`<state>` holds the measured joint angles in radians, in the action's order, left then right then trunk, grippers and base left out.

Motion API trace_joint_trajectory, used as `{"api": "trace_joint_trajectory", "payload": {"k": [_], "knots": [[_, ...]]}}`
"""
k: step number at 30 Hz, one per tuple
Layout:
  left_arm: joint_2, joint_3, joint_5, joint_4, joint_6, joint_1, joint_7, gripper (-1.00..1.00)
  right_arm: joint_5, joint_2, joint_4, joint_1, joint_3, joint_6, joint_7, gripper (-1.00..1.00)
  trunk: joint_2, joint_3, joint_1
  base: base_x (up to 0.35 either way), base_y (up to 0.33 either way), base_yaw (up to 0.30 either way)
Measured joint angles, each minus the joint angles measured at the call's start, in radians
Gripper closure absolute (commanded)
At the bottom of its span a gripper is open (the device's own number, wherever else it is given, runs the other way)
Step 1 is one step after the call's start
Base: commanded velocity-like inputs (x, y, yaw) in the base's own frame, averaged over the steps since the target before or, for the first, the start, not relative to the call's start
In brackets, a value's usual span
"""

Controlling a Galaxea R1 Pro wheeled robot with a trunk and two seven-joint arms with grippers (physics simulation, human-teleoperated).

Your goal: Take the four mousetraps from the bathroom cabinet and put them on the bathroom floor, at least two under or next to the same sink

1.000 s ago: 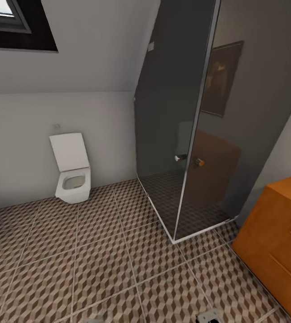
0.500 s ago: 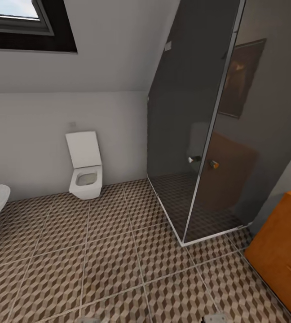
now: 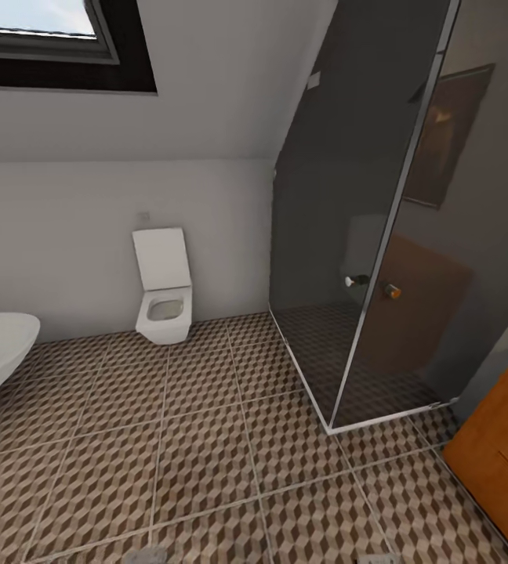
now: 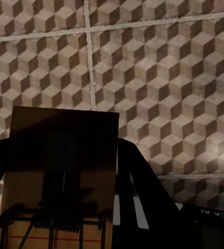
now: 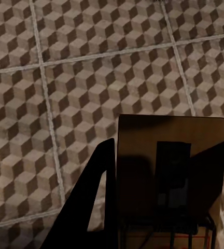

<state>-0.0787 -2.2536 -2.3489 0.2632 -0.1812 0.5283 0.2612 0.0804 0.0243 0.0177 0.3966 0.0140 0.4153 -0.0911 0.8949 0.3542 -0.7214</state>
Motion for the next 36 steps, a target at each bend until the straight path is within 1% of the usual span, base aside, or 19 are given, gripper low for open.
{"api": "trace_joint_trajectory", "payload": {"k": [6, 15, 36], "knots": [[0.002, 0.0, 0.0, -0.001, 0.0, 0.0, 0.0, 1.0, -0.001, -0.001, -0.001, 0.0, 0.0, 0.001, 0.0, 1.0, 0.0, 0.0, 0.0, 0.0, 0.0, 0.147], [0.004, 0.0, 0.0, 0.0, 0.0, 0.0, 0.0, 1.0, 0.006, -0.004, -0.001, 0.0, -0.001, 0.003, 0.009, 1.0, 0.0, 0.0, 0.0, 0.0, 0.0, 0.073], [0.006, -0.001, 0.0, 0.003, 0.0, 0.0, -0.002, 1.0, 0.008, -0.001, -0.001, 0.0, -0.001, 0.003, 0.009, 1.0, 0.0, 0.0, 0.0, 0.0, 0.0, 0.275]]}}
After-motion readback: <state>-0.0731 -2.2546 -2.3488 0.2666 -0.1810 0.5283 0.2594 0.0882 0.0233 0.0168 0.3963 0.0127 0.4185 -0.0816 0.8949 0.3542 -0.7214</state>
